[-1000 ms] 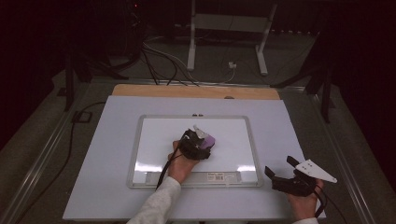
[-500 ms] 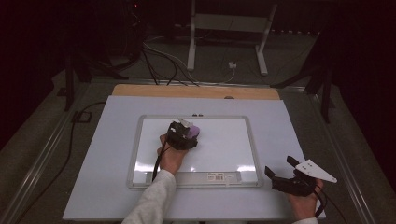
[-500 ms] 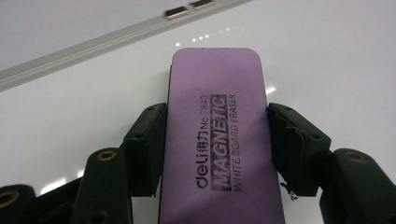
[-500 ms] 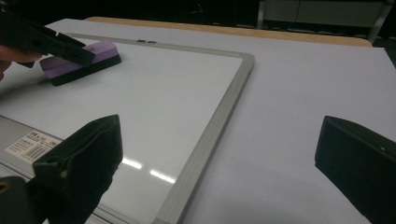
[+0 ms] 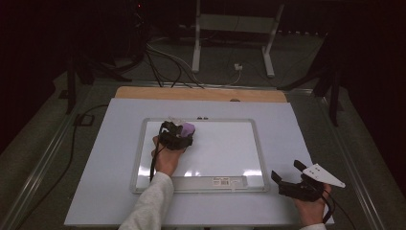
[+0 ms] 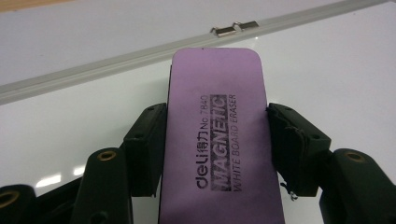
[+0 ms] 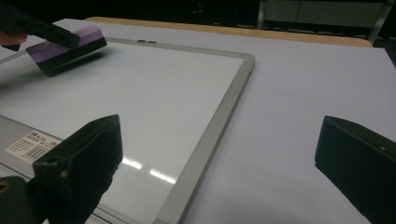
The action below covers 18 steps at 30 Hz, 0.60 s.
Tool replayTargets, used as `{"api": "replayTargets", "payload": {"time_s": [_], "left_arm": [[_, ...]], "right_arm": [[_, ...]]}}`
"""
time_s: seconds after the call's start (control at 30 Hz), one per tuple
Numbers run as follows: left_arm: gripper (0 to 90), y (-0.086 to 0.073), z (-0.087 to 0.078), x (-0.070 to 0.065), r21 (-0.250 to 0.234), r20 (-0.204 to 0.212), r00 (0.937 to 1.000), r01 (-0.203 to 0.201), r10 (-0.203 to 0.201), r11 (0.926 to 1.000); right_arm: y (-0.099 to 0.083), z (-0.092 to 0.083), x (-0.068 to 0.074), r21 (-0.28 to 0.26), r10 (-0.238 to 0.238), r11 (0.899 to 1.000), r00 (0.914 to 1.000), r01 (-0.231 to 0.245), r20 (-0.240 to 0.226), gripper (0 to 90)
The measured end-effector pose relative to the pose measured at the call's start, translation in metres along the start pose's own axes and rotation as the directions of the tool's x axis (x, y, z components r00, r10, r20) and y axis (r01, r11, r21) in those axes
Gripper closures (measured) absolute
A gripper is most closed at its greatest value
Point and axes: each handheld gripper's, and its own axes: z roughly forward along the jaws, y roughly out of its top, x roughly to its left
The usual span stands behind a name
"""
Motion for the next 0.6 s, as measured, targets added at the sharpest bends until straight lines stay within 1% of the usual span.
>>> {"api": "replayTargets", "payload": {"time_s": [0.2,0.4,0.43,0.5,0.6], "left_arm": [[41.9,-0.001,-0.007,0.009,-0.007,-0.018,0.9998,0.004,-0.004,1.0],[41.9,-0.005,-0.013,0.021,-0.015,-0.038,0.999,0.024,-0.025,0.9996],[41.9,-0.006,-0.014,0.024,-0.017,-0.046,0.9984,0.032,-0.033,0.9993],[41.9,-0.008,-0.016,0.028,-0.014,-0.054,0.9979,0.035,-0.035,0.9993],[41.8,-0.014,-0.018,0.035,-0.007,-0.076,0.9962,0.041,-0.042,0.9991]], "right_arm": [[0.0,-0.001,-0.001,-0.003,0.002,1.0,1.0,-0.002,0.003,1.1],[0.0,-0.001,0.0,-0.002,0.0,1.0,1.0,0.0,0.002,1.1],[0.0,-0.001,0.0,-0.001,0.002,1.0,1.0,-0.002,0.003,1.1],[0.0,-0.001,-0.001,-0.001,0.003,1.0,1.0,-0.003,0.004,1.1],[0.0,-0.001,0.0,0.0,0.002,1.0,1.0,-0.002,0.001,1.1]]}}
